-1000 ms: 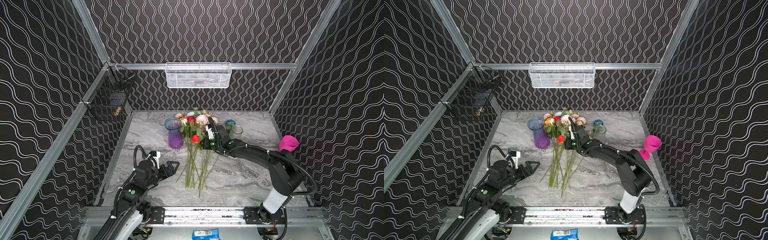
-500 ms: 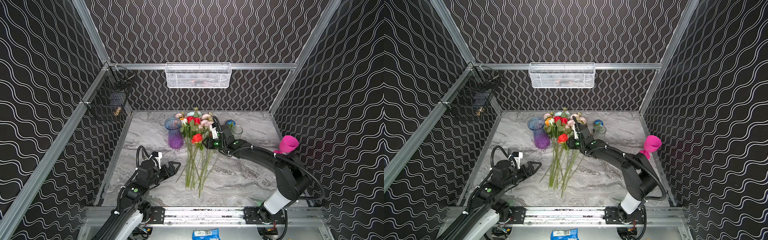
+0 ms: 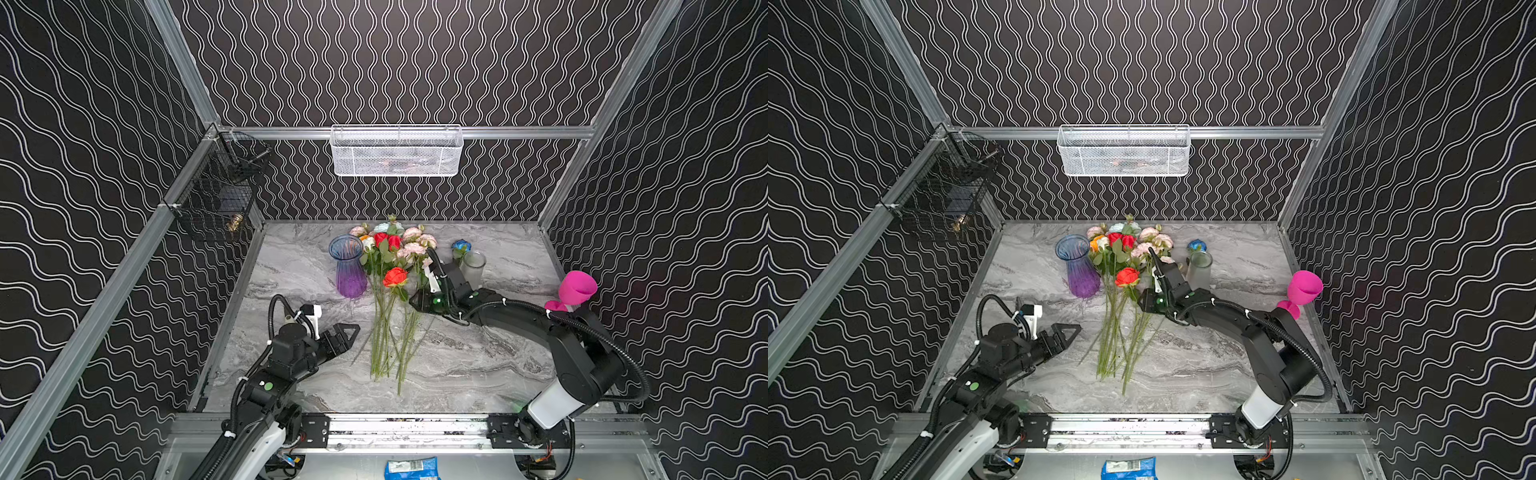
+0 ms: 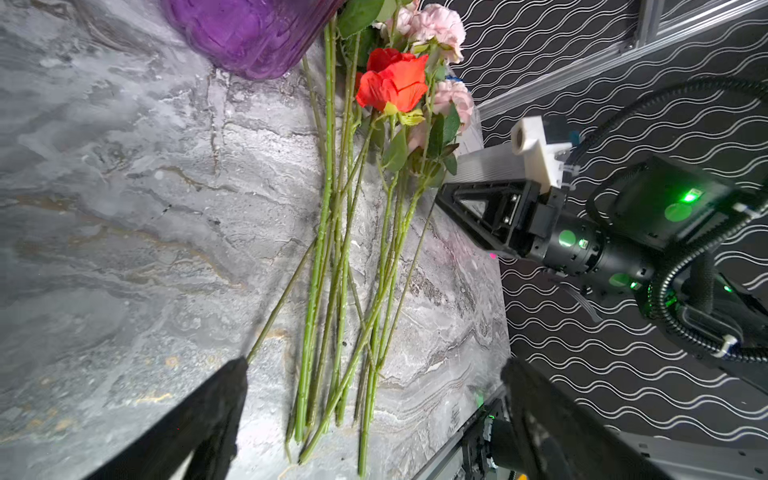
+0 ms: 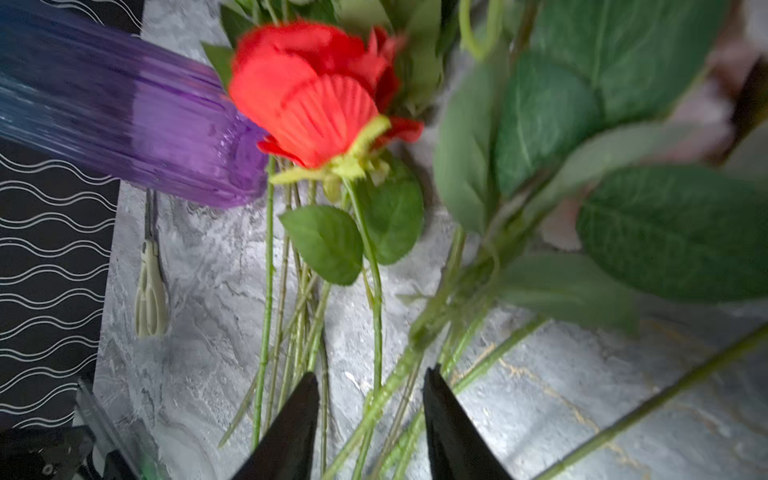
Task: Arrange the flowers into the vase
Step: 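Lower the right gripper onto a pink rose stem and close on it, then lift the pink rose stem high out of the pile with the right gripper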
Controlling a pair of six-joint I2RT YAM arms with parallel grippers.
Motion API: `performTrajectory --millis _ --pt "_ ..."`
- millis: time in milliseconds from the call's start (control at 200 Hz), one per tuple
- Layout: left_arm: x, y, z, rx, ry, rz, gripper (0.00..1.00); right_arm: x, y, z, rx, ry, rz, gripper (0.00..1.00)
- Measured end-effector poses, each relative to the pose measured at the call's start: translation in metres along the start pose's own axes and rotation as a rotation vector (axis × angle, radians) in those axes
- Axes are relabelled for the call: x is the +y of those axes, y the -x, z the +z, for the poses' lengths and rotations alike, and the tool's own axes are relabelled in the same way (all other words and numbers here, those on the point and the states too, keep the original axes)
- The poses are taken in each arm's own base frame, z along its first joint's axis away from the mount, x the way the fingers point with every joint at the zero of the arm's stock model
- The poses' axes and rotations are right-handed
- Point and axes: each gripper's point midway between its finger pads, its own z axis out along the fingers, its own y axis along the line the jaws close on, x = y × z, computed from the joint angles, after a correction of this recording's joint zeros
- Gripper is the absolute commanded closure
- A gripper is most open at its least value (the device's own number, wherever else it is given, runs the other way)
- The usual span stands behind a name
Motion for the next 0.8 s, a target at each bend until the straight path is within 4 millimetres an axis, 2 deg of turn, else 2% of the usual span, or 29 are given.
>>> performTrajectory --millis 195,325,440,556,601,676,796 --pt "0.004 -0.003 0.002 0.019 0.017 -0.003 0.01 -0.004 -0.007 0.009 0.039 0.001 0.063 0.58" --pt "-0.004 0.001 -0.003 0.011 0.008 0.018 0.02 -0.01 -0.002 0.017 0.052 -0.002 0.106 0.6" --pt "-0.006 0.002 -0.007 -0.003 -0.004 0.027 0.01 -0.015 -0.007 0.019 0.063 -0.009 0.134 0.64" --pt "-0.002 -0.001 -0.006 0.003 0.005 0.022 0.02 -0.015 -0.009 0.026 0.082 -0.003 0.143 0.75" --pt "-0.001 -0.001 -0.006 0.002 0.01 0.022 0.01 -0.017 -0.01 0.028 0.093 0.0 0.149 0.84" --pt "-0.001 -0.001 -0.006 0.007 0.014 0.02 0.01 -0.016 -0.012 0.029 0.106 0.01 0.159 0.92" --pt "0.0 -0.003 -0.004 0.022 0.02 0.014 0.01 -0.009 -0.01 0.024 0.104 0.032 0.166 0.96"
